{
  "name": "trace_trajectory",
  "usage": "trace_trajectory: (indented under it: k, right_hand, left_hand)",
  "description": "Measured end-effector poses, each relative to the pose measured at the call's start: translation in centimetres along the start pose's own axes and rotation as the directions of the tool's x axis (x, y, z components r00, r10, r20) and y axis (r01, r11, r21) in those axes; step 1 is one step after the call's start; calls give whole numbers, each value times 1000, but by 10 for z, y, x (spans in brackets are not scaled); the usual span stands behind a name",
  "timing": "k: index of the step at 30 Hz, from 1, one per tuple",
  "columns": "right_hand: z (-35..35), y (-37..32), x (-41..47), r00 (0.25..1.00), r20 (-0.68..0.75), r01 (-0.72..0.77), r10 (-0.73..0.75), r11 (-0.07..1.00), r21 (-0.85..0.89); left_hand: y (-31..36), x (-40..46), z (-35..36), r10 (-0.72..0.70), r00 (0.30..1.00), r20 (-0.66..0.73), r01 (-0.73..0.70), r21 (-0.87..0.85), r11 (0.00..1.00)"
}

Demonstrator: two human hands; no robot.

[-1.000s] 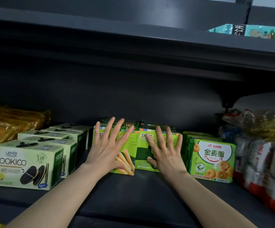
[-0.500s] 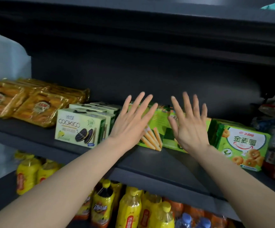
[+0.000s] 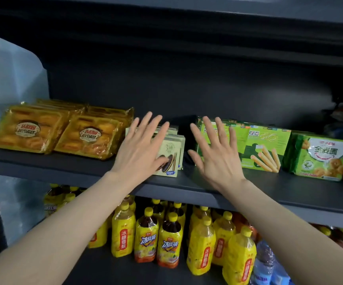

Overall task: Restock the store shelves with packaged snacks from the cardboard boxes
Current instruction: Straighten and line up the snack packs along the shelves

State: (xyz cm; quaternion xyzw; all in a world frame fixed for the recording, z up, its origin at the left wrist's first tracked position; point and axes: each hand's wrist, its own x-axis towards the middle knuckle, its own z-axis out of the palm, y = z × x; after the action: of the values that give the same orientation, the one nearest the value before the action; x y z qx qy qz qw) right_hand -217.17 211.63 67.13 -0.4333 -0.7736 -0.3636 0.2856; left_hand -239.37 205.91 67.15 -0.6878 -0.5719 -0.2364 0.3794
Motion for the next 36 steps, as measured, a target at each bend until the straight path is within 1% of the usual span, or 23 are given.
trace_trajectory:
  k: [4, 6, 9, 12, 14, 16, 17, 18, 19, 21, 22, 23, 24, 27, 29, 30, 32, 33, 34, 36]
  right_hand:
    - [-4, -50, 3, 997, 23, 75, -76, 997, 2]
    - [2, -69, 7, 993, 68, 96, -96, 995, -5]
    - [15, -82, 16, 987, 156, 45, -40, 999, -28]
    - [23, -86, 24, 979, 203, 2, 5, 1000, -30]
    - [25, -88, 28, 976, 216, -7, 5, 1000, 12]
    - [24, -88, 28, 975, 219, -4, -21, 993, 116]
    - [23, -86, 27, 976, 217, -9, -32, 982, 187]
    - [20, -83, 27, 978, 207, -36, -20, 964, 264]
    - [17, -81, 27, 980, 199, -89, 21, 937, 338]
    - [11, -77, 31, 960, 242, -240, 143, 864, 443]
    - [9, -76, 34, 943, 280, -300, 182, 830, 470]
    - [8, -76, 37, 933, 305, -324, 189, 809, 491]
    - [8, -76, 38, 936, 309, -314, 170, 801, 510]
    - [7, -71, 36, 959, 267, -233, 94, 799, 555]
    - [6, -65, 36, 970, 231, -185, 68, 823, 537]
    - [3, -61, 40, 974, 212, -184, 83, 836, 518]
    - [-4, -55, 58, 964, 215, -245, 154, 827, 506]
    - [-6, -51, 70, 948, 262, -294, 179, 810, 508]
    - [-7, -49, 82, 923, 342, -341, 178, 792, 507]
    - [-8, -50, 100, 851, 512, -400, 116, 776, 488]
  left_hand:
    - [-37, -26, 14, 10, 993, 120, -6, -33, 999]
    - [-46, -29, 20, 28, 989, 148, -16, -78, 997]
    - [-51, -24, 29, 43, 988, 149, -19, -153, 988]
    - [-55, -17, 36, 53, 985, 164, -13, -236, 972]
    - [-57, -15, 37, 61, 982, 180, -1, -314, 949]
    - [-57, -15, 37, 56, 981, 186, 24, -404, 914]
    - [-57, -15, 36, 25, 981, 191, 67, -459, 886]
    - [-59, -14, 35, -29, 976, 215, 140, -521, 842]
    - [-61, -13, 35, -94, 961, 260, 233, -580, 780]
    - [-65, -8, 32, -192, 900, 392, 417, -640, 646]
    - [-67, -6, 31, -209, 867, 451, 478, -641, 600]
    - [-67, -4, 32, -205, 844, 496, 515, -643, 567]
    - [-66, -4, 34, -195, 834, 516, 529, -649, 546]
    - [-62, -7, 42, -206, 851, 483, 511, -672, 536]
    - [-66, -9, 42, -201, 867, 457, 490, -702, 517]
    - [-69, -7, 38, -203, 866, 456, 491, -705, 511]
    - [-75, 3, 30, -226, 852, 472, 513, -670, 536]
    - [-78, 10, 25, -224, 835, 502, 533, -641, 551]
    - [-81, 18, 23, -212, 811, 545, 557, -609, 565]
    - [-84, 30, 23, -163, 771, 616, 575, -562, 595]
